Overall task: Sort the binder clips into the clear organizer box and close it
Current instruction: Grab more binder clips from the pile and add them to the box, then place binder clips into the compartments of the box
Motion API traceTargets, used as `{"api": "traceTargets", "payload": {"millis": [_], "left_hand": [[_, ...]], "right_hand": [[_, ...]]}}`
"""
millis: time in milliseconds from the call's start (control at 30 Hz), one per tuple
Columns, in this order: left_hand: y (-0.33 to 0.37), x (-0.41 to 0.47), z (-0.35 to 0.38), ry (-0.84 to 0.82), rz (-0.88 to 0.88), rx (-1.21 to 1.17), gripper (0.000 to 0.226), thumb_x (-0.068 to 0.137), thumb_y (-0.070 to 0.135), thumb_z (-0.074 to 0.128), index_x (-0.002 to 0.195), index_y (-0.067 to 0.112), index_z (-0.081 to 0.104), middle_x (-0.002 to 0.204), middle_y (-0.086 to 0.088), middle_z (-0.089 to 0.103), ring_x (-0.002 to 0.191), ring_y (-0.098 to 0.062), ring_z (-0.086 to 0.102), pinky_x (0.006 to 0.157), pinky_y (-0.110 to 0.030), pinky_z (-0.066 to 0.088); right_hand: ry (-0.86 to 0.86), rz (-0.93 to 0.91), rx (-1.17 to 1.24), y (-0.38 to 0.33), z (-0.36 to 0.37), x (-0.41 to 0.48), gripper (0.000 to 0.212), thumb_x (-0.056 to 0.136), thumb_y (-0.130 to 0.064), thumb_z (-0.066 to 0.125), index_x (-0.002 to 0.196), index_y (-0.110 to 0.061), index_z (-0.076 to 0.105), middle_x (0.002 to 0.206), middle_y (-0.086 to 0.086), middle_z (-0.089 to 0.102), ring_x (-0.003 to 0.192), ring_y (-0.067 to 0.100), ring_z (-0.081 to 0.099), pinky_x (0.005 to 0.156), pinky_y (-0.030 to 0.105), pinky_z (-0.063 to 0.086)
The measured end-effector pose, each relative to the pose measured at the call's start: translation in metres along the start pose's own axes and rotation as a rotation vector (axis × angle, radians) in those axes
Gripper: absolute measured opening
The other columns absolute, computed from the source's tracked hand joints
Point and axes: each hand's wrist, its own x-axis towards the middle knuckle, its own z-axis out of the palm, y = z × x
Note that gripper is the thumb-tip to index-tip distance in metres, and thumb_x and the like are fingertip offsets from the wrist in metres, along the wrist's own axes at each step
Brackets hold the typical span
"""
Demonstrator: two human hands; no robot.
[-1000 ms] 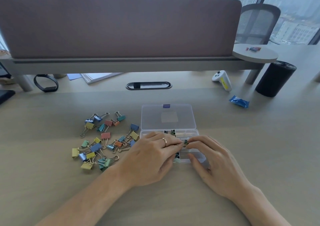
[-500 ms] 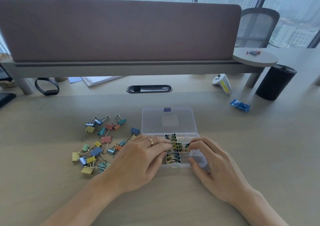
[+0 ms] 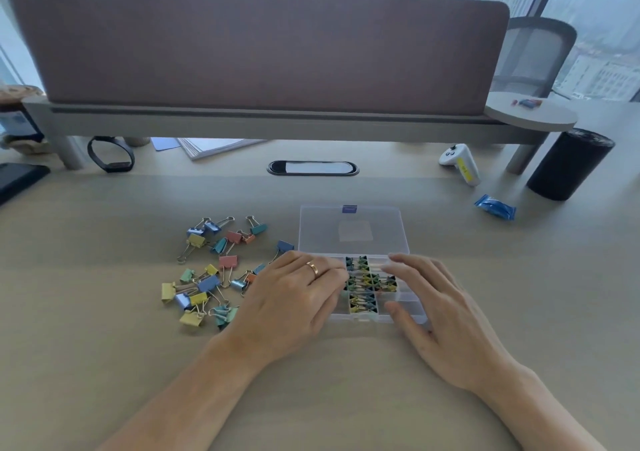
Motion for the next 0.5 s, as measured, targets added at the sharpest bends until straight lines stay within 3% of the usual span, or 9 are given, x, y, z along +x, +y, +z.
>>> {"api": "traceTargets", "payload": {"millis": [133,267,400,500], "left_hand": [[0.002,-0.001,-0.001,0.029,-0.025,-0.014,0.021,0.105,0.024,0.055,0.112,0.018,0.073,0.115,0.006,0.072,0.102,-0.014,0.068,0.093,-0.031,0.051],[-0.001,-0.005,-0.014,0.162,-0.205,-0.120,0.024,0.105,0.021,0.048,0.114,0.016,0.069,0.110,0.006,0.070,0.098,-0.015,0.065,0.087,-0.035,0.051],[-0.031,-0.014,-0.030,0.266,-0.327,0.020,0.023,0.100,0.009,0.048,0.110,0.012,0.068,0.101,-0.001,0.064,0.091,-0.026,0.062,0.078,-0.044,0.052],[-0.043,-0.017,-0.035,0.222,-0.316,0.105,0.023,0.097,0.005,0.047,0.108,0.008,0.067,0.100,-0.004,0.063,0.090,-0.030,0.061,0.076,-0.047,0.052]], "right_hand": [[-0.033,0.022,0.004,0.000,0.000,0.001,0.054,0.103,-0.058,0.038,0.153,-0.037,0.041,0.158,-0.020,0.038,0.146,0.001,0.035,0.117,0.025,0.034],[-0.048,0.045,0.030,0.002,0.001,-0.001,0.056,0.103,-0.064,0.032,0.152,-0.040,0.039,0.151,-0.022,0.047,0.140,0.000,0.043,0.113,0.029,0.041],[-0.030,0.070,0.037,0.005,0.003,-0.002,0.054,0.101,-0.064,0.032,0.150,-0.042,0.041,0.143,-0.025,0.051,0.131,-0.003,0.047,0.103,0.023,0.042],[-0.018,0.093,0.038,0.006,0.004,-0.001,0.053,0.100,-0.061,0.033,0.148,-0.040,0.045,0.139,-0.024,0.053,0.126,-0.003,0.049,0.097,0.020,0.040]]}}
